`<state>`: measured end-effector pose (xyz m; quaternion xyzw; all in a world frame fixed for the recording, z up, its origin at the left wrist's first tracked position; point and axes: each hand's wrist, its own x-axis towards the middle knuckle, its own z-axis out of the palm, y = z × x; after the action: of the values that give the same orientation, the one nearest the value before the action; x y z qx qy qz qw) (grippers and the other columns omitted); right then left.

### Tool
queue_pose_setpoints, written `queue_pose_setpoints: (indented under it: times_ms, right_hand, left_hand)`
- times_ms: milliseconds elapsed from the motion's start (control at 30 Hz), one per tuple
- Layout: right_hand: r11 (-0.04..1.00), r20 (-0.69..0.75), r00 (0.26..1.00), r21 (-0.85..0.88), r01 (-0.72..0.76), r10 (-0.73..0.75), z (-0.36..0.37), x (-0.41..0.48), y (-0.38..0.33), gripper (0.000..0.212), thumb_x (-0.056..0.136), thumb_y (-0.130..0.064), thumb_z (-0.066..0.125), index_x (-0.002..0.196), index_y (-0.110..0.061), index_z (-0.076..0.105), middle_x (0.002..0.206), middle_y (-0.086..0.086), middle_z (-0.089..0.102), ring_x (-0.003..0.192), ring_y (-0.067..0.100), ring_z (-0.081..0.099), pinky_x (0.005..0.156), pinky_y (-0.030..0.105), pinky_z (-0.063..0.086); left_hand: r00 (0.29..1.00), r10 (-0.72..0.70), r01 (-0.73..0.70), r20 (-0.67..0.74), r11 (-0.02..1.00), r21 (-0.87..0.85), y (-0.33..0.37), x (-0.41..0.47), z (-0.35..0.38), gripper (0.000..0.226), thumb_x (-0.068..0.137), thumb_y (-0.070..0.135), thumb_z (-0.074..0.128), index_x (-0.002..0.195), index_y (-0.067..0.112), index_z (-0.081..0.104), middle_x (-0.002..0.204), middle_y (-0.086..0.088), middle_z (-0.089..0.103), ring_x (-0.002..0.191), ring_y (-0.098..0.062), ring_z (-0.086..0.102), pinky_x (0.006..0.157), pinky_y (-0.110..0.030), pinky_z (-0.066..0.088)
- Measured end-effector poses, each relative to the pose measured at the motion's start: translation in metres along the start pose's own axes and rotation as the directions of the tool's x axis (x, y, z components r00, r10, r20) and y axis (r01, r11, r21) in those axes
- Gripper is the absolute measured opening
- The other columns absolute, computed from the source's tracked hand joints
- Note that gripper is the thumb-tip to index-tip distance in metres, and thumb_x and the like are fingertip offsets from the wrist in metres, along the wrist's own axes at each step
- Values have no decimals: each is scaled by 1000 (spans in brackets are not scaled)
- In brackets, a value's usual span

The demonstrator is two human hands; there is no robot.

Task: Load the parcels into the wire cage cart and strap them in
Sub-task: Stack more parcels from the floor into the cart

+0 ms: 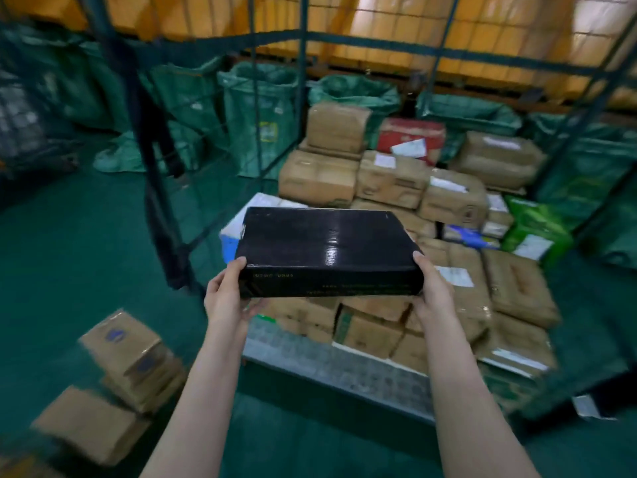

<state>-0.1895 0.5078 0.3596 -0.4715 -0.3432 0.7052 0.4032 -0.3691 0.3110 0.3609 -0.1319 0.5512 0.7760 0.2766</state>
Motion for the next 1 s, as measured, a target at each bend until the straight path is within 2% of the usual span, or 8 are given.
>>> queue_pose_setpoints:
  times_ms: [67, 200, 333, 433, 567, 733, 900, 1000]
  right_hand:
    - [999, -30, 999, 20, 30, -29, -30, 17, -23, 29, 83, -25, 69, 108, -10, 66, 109, 4, 68, 95, 19, 64, 76, 29, 51]
    - [997, -121, 991, 53, 56, -50, -82, 43, -58, 29, 86, -25, 67, 111, -12, 61, 101, 2, 66, 84, 13, 62, 73, 26, 50]
    - [988, -289, 956, 124, 95, -56, -125, 71, -90, 18, 82, -21, 72, 93, -10, 63, 108, 8, 66, 85, 18, 63, 82, 34, 51]
    - [984, -372, 927, 149, 101, -39, -142, 90, -106, 23, 81, -23, 73, 96, -12, 61, 110, 9, 65, 91, 23, 62, 90, 43, 51]
    - [971, -451, 891, 183, 151, -54, -154, 123, -123, 38, 86, -24, 68, 117, -11, 52, 105, 4, 58, 78, 14, 56, 66, 27, 48]
    - [967, -551, 834, 192, 165, -33, -164, 178, -140, 45, 78, -23, 76, 112, -3, 57, 118, 11, 63, 95, 23, 62, 90, 36, 51]
    - [946, -617, 787, 254, 203, -3, -167, 229, -162, 47, 77, -28, 77, 111, -5, 54, 114, 10, 61, 86, 22, 62, 73, 33, 52]
    - [922, -540, 841, 344, 179, 39, -167, 246, -170, 59, 77, -31, 77, 125, -9, 51, 120, 10, 58, 93, 25, 61, 59, 37, 51]
  left_hand:
    - [998, -24, 24, 56, 1000, -5, -21, -1, 40, 30, 83, 27, 68, 104, 12, 53, 88, -4, 58, 72, -22, 59, 49, -30, 54]
    - [986, -118, 116, 118, 993, 28, -60, -5, 105, 24, 84, 27, 67, 99, 15, 52, 89, -5, 60, 71, -21, 59, 42, -26, 52]
    - [965, -157, 143, 208, 987, 78, -92, -14, 176, 16, 86, 24, 65, 86, 18, 50, 85, -3, 57, 72, -22, 58, 39, -26, 52]
    - [945, -181, 152, 271, 980, 125, -113, -5, 216, 28, 85, 27, 65, 105, 13, 53, 96, -6, 61, 76, -21, 61, 40, -25, 52]
    - [920, -198, 145, 339, 974, 177, -133, 18, 263, 50, 84, 31, 66, 127, 11, 52, 117, -13, 61, 91, -24, 63, 50, -30, 55]
    - [908, -237, 170, 347, 962, 213, -146, 37, 332, 33, 85, 25, 67, 112, 12, 54, 98, -9, 62, 83, -24, 62, 58, -34, 52]
    - [873, -245, 160, 421, 961, 228, -153, 54, 401, 25, 85, 23, 68, 103, 16, 51, 97, -7, 62, 80, -22, 63, 59, -29, 51]
    - [859, -274, 171, 433, 950, 262, -161, 62, 423, 23, 85, 24, 68, 97, 17, 49, 105, -10, 59, 90, -27, 61, 59, -32, 54]
